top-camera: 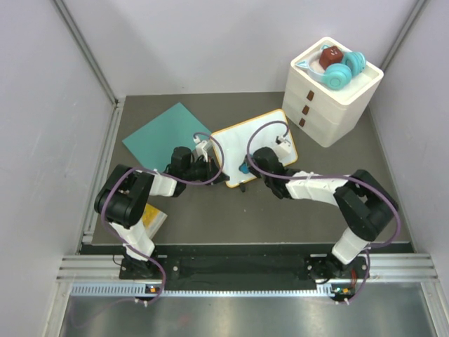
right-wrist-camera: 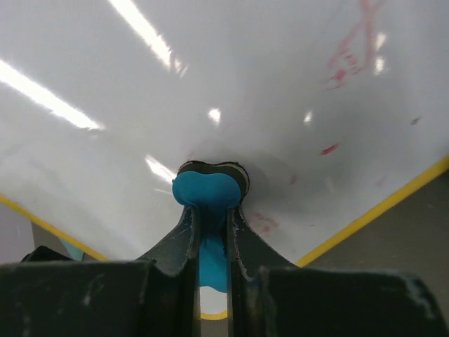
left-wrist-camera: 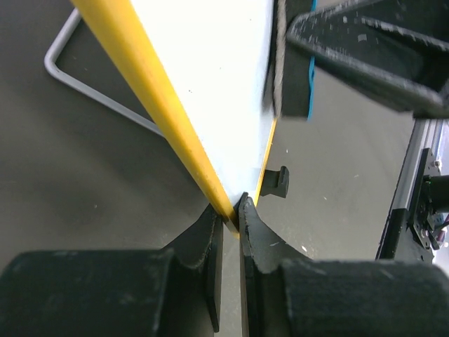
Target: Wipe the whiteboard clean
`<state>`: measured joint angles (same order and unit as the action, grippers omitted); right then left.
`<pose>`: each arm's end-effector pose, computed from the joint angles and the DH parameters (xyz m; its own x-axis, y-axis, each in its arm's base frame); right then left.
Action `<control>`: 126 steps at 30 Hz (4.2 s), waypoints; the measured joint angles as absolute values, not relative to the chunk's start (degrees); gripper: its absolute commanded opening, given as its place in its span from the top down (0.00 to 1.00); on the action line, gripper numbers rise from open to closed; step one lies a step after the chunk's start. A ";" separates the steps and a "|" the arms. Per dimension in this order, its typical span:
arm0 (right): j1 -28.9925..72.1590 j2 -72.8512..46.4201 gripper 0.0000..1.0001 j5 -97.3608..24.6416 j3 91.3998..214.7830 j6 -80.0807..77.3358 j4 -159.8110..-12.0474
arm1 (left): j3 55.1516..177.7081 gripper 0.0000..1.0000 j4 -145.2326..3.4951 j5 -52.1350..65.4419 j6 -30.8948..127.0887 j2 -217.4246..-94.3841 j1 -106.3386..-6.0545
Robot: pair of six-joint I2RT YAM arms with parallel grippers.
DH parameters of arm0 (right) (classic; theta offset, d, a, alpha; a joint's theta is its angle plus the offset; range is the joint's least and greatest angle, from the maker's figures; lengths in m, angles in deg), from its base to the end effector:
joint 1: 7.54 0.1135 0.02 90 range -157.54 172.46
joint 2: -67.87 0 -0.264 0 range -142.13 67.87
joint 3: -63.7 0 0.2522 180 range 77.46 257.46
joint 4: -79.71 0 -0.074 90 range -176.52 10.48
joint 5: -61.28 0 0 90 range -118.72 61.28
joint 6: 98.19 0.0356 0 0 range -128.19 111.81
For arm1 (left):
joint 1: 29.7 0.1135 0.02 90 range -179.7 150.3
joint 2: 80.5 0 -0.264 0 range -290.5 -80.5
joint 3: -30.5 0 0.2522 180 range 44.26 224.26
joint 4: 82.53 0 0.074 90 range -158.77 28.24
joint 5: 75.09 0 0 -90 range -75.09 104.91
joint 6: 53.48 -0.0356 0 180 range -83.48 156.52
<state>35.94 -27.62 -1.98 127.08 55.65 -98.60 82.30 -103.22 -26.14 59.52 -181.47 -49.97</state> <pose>0.2627 0.2270 0.1834 -0.4860 0.6438 -0.5910 0.2110 0.7427 0.6355 0.2956 -0.1341 0.1338 -0.7254 -0.0462 -0.6867 0.5642 0.5317 -0.6317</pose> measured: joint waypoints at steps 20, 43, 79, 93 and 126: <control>20.07 -23.49 1.00 -6.28 123.17 50.05 -93.25 | 82.32 1.00 -103.22 -25.71 59.06 -181.31 -50.34; 39.74 -29.56 1.00 4.93 126.62 53.44 -100.70 | 82.41 1.00 -102.87 -24.66 59.06 -181.12 -50.47; 38.74 -28.43 1.00 3.95 118.21 68.13 -106.56 | 82.52 1.00 -103.03 -23.13 58.60 -181.01 -50.76; 36.53 -26.98 1.00 1.00 118.14 64.28 -100.68 | 82.54 1.00 -103.42 -22.41 57.75 -180.99 -51.02; 10.70 -25.85 1.00 -12.31 131.59 40.37 -99.23 | 83.29 1.00 -102.65 -21.42 57.05 -181.05 -51.67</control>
